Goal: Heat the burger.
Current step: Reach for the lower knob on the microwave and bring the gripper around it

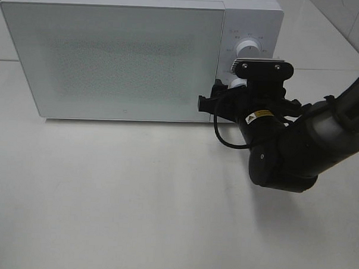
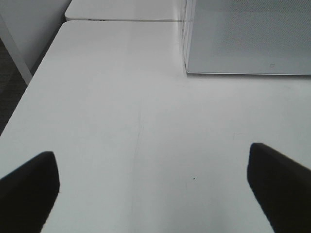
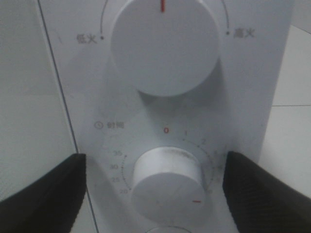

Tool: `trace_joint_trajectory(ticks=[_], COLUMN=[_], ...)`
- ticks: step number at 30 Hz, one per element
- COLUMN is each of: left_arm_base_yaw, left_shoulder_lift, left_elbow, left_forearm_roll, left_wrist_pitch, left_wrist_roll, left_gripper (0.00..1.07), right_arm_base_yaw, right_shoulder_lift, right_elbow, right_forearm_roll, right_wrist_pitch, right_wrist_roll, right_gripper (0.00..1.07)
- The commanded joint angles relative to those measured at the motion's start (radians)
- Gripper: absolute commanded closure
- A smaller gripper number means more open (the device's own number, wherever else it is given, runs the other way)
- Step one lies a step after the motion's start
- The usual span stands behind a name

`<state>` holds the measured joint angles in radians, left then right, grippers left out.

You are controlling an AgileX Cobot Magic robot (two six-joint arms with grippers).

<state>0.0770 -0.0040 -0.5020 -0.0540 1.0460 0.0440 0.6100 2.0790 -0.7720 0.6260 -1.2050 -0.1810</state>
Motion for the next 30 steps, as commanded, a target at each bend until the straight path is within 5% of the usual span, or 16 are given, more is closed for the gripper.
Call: trace_joint_trajectory(ticks=[1, 7, 11, 12, 15, 17, 21, 30], left_arm_base_yaw=[-0.006, -0.006, -0.006, -0.006, -0.006, -0.006, -0.006, -0.006], left_shoulder_lift=[-0.026, -0.026, -0.026, -0.026, -0.026, -0.026, -0.026, -0.026], left_elbow=[0.004, 0.004, 0.004, 0.004, 0.004, 0.004, 0.004, 0.004], left_forearm_roll=[-0.002, -0.002, -0.002, -0.002, -0.002, -0.002, -0.002, -0.002], left_wrist_pitch=[-0.007, -0.007, -0.007, -0.007, -0.007, -0.007, -0.007, -0.007], left_wrist_roll=[0.0, 0.0, 0.0, 0.0, 0.0, 0.0, 0.0, 0.0], left_gripper=[0.06, 0.06, 0.06, 0.06, 0.06, 0.06, 0.06, 0.06], right_arm_base_yaw=[-0.004, -0.004, -0.016, -0.019, -0.021, -0.021, -0.021, -0.021], right_shoulder_lift=[0.003, 0.003, 0.003, 0.003, 0.003, 0.003, 0.003, 0.003], right_elbow=[-0.01, -0.01, -0.01, -0.01, -0.01, -0.01, -0.01, -0.01], right_forearm_roll=[-0.008, 0.015, 0.01, 0.01, 0.008, 0.007, 0.007, 0.007], right_wrist_pitch=[-0.043, -0.043, -0.028, -0.029, -0.028, -0.02, -0.02, -0.027], right_wrist_roll=[0.005, 0.004, 0.002, -0.002, -0.002, -0.003, -0.008, -0.04], right_gripper=[0.33, 0.38, 0.56, 0.67, 0.74, 0.98, 1.07, 1.07])
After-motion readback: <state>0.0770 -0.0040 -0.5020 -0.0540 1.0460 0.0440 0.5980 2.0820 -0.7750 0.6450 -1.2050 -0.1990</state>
